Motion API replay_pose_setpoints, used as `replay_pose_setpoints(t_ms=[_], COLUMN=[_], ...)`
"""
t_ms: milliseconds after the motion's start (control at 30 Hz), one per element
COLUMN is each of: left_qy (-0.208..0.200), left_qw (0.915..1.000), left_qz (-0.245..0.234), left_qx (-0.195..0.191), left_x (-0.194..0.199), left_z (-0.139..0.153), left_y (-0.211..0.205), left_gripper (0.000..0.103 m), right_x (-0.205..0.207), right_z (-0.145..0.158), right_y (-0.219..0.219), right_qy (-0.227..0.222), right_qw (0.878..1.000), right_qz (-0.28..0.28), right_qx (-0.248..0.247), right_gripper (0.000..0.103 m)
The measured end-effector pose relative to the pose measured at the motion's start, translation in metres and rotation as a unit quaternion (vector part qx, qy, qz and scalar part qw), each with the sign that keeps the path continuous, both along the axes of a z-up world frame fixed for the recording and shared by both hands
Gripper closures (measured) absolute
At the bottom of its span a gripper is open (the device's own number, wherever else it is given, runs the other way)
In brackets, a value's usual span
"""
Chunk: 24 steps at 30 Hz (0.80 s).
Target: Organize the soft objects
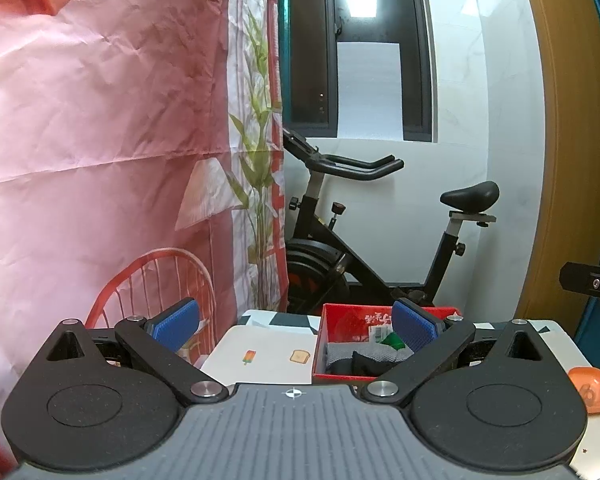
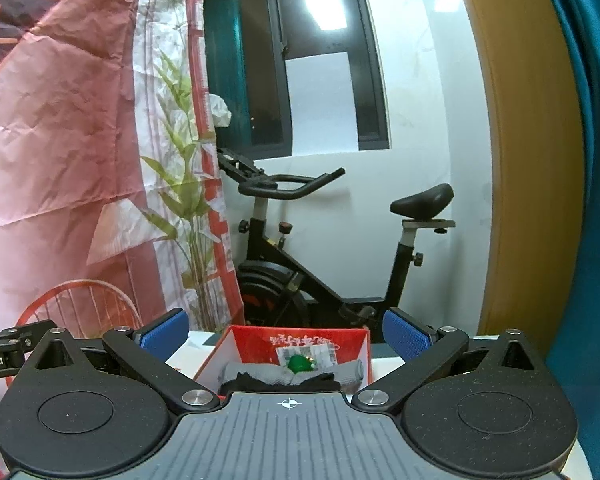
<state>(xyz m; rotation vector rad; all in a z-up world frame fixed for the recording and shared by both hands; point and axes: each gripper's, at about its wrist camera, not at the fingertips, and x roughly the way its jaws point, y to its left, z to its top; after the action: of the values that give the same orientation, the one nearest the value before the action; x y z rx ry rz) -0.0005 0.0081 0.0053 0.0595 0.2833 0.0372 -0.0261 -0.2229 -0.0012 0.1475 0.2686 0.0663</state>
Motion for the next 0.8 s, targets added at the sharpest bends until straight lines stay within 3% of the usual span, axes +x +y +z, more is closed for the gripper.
replay_pose_setpoints(t_ms=[800], left_qy=[-0.03], left_qw=[0.9995], left_qz=[0.002], left_qx=[0.0], left_x=[-0.014], left_z=[0.006], left_y=[-0.002], left_gripper=[0.0], right_x=[-0.015], right_z=[0.01], right_y=[0.0], right_qy=[-0.025], right_qw=[1.0], right_qz=[-0.007], right_qx=[-0.014], right_gripper=[0.0])
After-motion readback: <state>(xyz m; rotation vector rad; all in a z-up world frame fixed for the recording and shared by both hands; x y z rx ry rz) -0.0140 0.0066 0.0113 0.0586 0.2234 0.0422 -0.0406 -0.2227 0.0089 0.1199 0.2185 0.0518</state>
